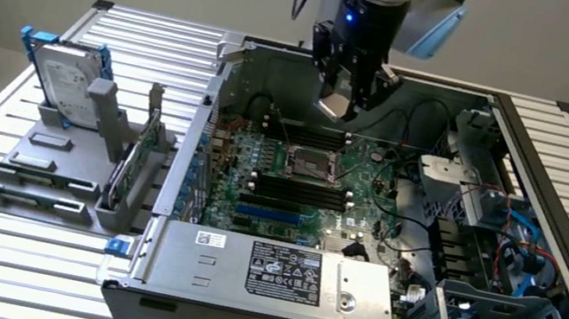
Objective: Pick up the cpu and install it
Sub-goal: 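Place the cpu into insertion slot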
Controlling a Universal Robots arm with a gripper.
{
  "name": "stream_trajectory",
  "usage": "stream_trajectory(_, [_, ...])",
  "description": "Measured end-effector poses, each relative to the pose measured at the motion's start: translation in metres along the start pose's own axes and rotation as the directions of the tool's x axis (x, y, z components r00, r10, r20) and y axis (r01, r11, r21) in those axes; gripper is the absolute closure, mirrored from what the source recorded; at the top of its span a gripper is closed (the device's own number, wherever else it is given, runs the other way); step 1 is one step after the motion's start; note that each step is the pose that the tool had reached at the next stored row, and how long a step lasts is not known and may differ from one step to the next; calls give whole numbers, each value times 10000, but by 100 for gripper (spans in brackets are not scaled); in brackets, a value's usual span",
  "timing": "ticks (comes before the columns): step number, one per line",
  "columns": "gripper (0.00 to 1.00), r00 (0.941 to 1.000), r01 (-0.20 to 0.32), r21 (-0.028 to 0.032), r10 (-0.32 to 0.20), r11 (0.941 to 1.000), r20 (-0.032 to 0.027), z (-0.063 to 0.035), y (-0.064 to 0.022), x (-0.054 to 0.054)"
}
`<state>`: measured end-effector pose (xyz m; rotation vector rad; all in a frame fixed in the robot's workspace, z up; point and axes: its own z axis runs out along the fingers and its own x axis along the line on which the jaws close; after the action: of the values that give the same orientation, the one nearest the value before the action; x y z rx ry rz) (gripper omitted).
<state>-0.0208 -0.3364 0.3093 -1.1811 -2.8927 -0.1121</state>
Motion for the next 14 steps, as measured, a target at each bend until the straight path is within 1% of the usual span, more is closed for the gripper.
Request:
stream_trajectory(3, [45,9985,-554,-24,554,9985,33,28,-2,-1])
stream_trajectory(5, [45,9958,-912,-41,912,9958,53,48,-3,-2])
stream_trajectory(7, [45,9919,-1269,-57,1269,9919,73,68,-4,-3])
stream_trajectory(10, [45,9834,-1811,-84,1812,9834,103,99,-6,-4])
stream_trajectory(14, [45,9677,-2516,-124,2518,9678,139,142,-9,-6])
